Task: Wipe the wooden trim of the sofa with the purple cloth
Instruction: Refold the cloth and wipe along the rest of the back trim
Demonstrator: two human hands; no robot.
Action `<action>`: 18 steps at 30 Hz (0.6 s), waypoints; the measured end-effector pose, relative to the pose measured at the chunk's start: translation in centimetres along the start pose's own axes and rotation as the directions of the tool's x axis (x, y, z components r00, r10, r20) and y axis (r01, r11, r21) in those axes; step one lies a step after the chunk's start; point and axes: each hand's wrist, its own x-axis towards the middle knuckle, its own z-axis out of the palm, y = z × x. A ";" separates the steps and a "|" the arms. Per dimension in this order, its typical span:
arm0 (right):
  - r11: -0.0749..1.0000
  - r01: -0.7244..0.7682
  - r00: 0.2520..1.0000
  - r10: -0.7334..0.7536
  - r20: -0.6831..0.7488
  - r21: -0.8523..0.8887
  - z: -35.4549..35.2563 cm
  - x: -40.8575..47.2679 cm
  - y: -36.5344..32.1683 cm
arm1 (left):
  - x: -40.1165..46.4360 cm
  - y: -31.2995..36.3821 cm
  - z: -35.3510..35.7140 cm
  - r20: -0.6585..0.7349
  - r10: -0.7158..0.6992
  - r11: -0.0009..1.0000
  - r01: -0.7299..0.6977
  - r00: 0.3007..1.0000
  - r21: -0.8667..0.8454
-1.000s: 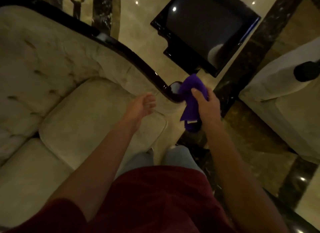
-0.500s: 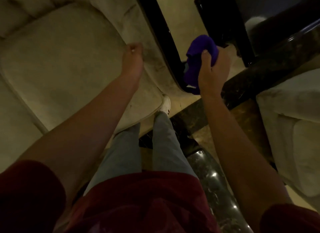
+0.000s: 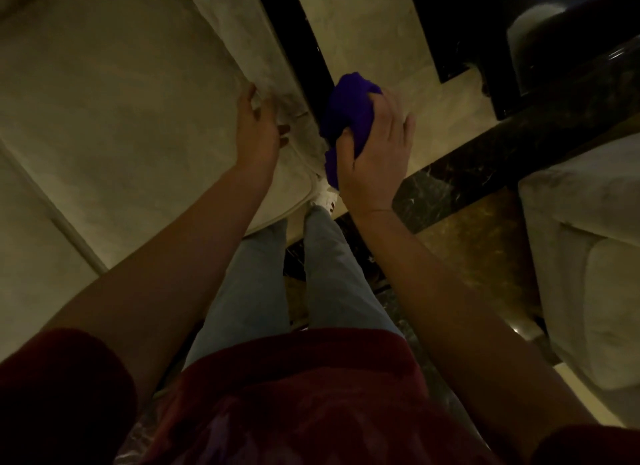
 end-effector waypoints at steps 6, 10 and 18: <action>0.999 -0.031 0.999 0.033 -0.026 0.044 0.5 2.0 -1.4 | -0.9 1.4 -0.3 -0.079 0.061 0.998 -0.059 0.995 0.027; 0.991 -0.100 0.991 0.107 -0.075 0.089 1.0 3.7 -3.7 | -0.7 5.3 -0.5 -0.230 0.415 0.910 -0.402 0.880 0.104; 0.924 -0.145 0.962 0.216 -0.168 0.355 3.4 8.2 -8.0 | 2.8 7.8 -1.1 0.028 0.612 0.722 -0.573 0.790 0.388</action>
